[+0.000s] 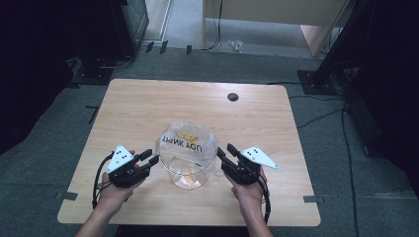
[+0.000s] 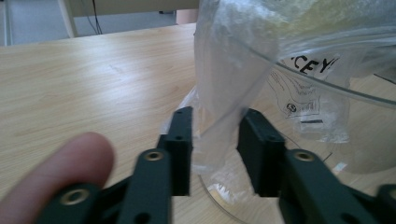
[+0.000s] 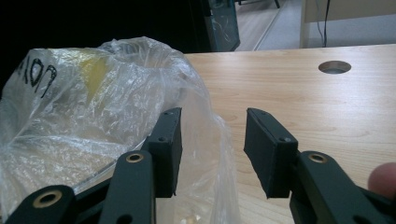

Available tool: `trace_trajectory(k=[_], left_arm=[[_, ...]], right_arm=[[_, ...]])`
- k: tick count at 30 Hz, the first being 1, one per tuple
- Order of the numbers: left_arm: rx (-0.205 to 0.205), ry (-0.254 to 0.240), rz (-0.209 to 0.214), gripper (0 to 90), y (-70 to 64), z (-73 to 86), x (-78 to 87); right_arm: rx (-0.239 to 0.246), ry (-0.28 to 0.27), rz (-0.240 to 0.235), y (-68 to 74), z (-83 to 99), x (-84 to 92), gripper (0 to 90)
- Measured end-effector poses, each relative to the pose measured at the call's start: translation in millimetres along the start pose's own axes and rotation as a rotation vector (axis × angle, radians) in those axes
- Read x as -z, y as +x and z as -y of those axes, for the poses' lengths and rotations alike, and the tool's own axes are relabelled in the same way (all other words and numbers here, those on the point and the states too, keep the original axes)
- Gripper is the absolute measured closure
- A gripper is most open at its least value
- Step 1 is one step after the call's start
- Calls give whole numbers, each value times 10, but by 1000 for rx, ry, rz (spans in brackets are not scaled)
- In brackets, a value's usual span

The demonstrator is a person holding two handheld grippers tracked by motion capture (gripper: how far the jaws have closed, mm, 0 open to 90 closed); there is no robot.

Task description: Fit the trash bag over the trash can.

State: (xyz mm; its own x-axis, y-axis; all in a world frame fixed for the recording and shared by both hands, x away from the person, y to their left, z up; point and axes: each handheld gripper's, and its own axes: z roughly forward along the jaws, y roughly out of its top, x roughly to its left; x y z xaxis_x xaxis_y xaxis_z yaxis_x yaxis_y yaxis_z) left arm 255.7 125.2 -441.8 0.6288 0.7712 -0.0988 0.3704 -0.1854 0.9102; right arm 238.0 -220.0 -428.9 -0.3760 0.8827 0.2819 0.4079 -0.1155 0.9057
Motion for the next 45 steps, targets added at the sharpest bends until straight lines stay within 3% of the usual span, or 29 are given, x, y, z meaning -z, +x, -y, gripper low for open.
trace_trajectory(k=[4, 8, 18, 24, 28, 39, 45], left_arm=[[-15, 26, -16, 839, -21, 42, -35], [-10, 41, -14, 883, -7, 78, -49], [-10, 26, -7, 874, -28, 90, -46], [-16, 9, -9, 847, -35, 78, -7], [-14, 5, -9, 859, -29, 79, 5], [-17, 1, 1, 856, -76, 75, 22], [-15, 2, 7, 855, -90, 94, 35]], right_arm=[[3, -5, -3, -8, -13, 33, 550], [15, -14, 18, -33, -27, 61, 534], [-48, -92, -2, -139, -124, 210, 518], [-30, -132, -11, -182, -184, 266, 510], [6, -144, -68, -158, -187, 346, 516], [113, -50, -206, 101, 17, 436, 521], [139, -12, -299, 115, 129, 378, 518]])
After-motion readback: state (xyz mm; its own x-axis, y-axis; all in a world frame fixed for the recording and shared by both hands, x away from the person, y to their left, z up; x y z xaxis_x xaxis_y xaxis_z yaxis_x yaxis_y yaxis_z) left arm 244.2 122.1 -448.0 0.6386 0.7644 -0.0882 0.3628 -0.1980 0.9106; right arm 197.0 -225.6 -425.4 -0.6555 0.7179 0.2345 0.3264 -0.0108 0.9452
